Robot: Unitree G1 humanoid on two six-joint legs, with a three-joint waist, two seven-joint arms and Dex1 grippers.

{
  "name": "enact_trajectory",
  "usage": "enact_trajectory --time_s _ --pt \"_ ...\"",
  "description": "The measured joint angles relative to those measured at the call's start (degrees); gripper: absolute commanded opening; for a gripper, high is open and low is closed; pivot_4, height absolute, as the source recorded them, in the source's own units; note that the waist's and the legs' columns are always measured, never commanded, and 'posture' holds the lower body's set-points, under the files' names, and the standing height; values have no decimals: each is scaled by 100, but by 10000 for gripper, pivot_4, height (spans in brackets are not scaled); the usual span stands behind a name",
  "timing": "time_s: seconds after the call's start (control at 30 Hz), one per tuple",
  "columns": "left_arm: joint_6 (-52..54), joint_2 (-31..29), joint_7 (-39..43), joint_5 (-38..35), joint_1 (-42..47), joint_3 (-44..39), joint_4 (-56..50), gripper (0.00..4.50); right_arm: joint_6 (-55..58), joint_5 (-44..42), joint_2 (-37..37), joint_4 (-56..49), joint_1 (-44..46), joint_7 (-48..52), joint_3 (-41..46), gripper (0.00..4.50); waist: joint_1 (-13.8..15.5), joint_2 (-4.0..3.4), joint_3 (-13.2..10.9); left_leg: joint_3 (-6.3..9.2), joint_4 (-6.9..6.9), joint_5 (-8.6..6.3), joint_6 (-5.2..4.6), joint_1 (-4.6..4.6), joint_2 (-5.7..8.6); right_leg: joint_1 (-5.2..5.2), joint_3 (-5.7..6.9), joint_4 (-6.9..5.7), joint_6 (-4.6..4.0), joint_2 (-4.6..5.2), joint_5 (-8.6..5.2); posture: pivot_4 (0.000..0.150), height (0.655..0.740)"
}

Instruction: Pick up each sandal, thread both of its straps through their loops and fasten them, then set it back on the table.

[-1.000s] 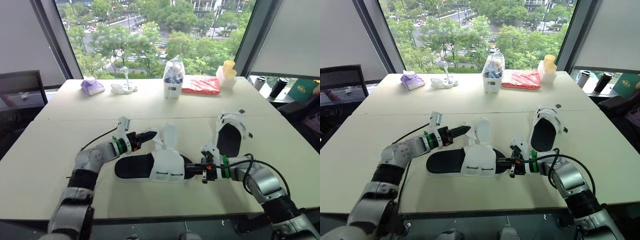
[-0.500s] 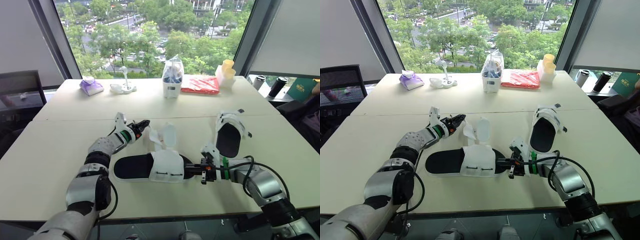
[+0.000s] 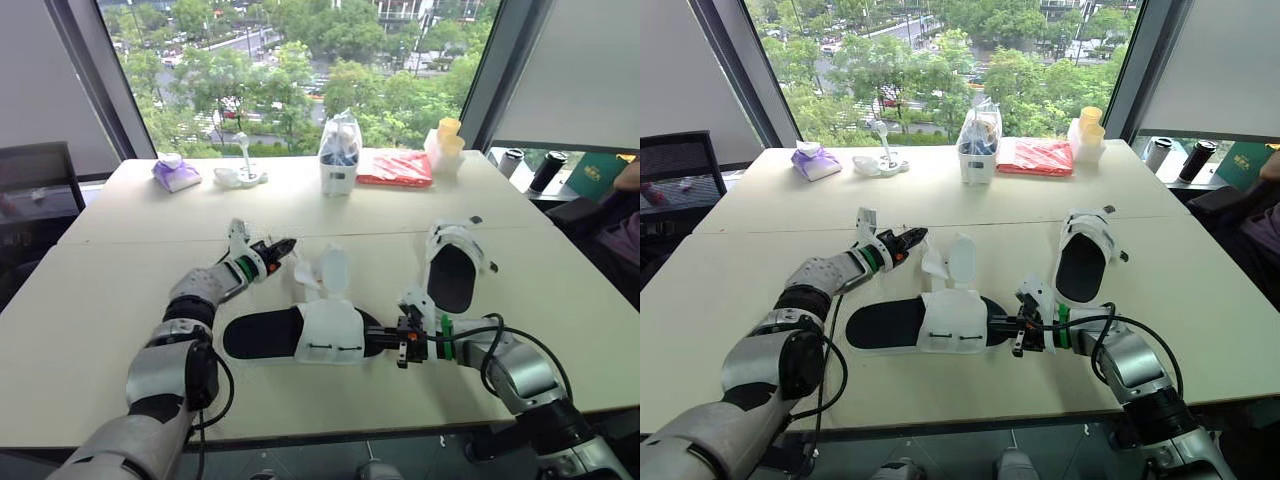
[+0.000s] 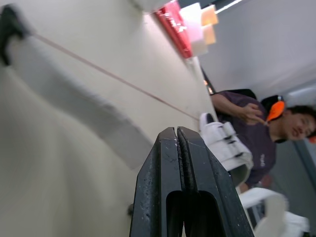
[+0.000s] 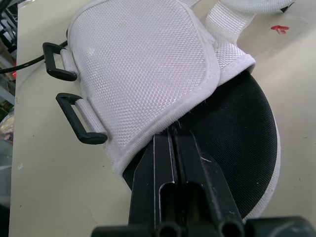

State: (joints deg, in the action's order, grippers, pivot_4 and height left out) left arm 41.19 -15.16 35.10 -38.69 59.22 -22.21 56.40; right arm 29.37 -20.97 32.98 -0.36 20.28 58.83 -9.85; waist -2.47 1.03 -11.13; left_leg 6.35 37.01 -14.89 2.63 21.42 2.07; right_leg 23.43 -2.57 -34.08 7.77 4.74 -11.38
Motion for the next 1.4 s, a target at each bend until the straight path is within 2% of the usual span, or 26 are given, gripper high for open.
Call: enact_trajectory --time_s 0.07,0.3,0.43,0.53,0.67,0.8,0.9,1.1,1.13,1.3,1.4 --pt "222 -91 -31 -32 -86 -8 -488 8774 -3 0 -3 6 0 0 -2 0 -2 0 0 1 -1 0 0 -2 0 -1 0 -1 0 0 0 1500 7400" --pt "1319 -220 -617 -84 -1079 -53 -1785 43621 -55 0 -22 45 -9 -4 9 0 2 6 -3 7 0 1 2 -3 0 -1 0 -4 -1 -1 1 1500 7400" --pt "2445 -220 -1047 -365 -1196 -160 -2402 43621 -63 1 -31 58 -17 -30 13 0 0 8 -3 8 2 2 4 -6 0 -6 0 -4 -2 -1 1 1500 7400" --pt "2597 -61 -1326 -468 -1172 -294 -2574 43621 -89 0 -54 65 -19 -45 3 0 -3 7 -2 8 1 2 5 -8 0 -6 1 -4 -3 -1 0 1500 7400" --pt "2043 204 -1595 -333 -814 -357 -2000 43621 -101 0 -57 76 -21 -53 4 0 6 9 -2 7 2 5 10 -7 1 -6 1 -3 -4 -1 1 1500 7400" --pt "1036 300 -1523 64 -144 -318 -722 43621 -107 0 -77 80 -20 -65 1 0 -5 9 -2 5 1 6 11 -7 2 -5 2 1 -7 -2 1 1500 7400" --pt "215 381 -1380 350 313 -311 402 35118 -110 0 -97 78 -25 -80 8 0 -6 10 -2 4 0 6 11 -5 2 -3 2 4 -6 -2 1 1500 7400" --pt "-784 527 -1145 879 671 -163 1537 4092 -110 0 -175 -17 -115 -243 39 0 -20 12 -3 4 -3 6 11 -5 1 -1 1 1 -4 -2 2 1500 7400" --pt "-850 523 -1139 933 688 -163 1584 343 -110 0 -179 -41 -136 -270 48 0 -17 12 -3 4 -3 6 11 -5 1 -1 1 2 -4 -2 2 1500 7400" --pt "-1054 369 -716 1122 800 -96 1716 343 -112 0 -188 -114 -209 -345 79 0 -10 16 -5 5 -1 6 11 -3 1 -1 2 2 -3 -2 3 1500 7400" --pt "-1444 207 480 1663 820 690 1136 343 -152 1 -186 -123 -231 -349 80 0 -10 16 -5 4 -2 6 11 -2 1 -2 1 3 -5 -1 4 1500 7400"
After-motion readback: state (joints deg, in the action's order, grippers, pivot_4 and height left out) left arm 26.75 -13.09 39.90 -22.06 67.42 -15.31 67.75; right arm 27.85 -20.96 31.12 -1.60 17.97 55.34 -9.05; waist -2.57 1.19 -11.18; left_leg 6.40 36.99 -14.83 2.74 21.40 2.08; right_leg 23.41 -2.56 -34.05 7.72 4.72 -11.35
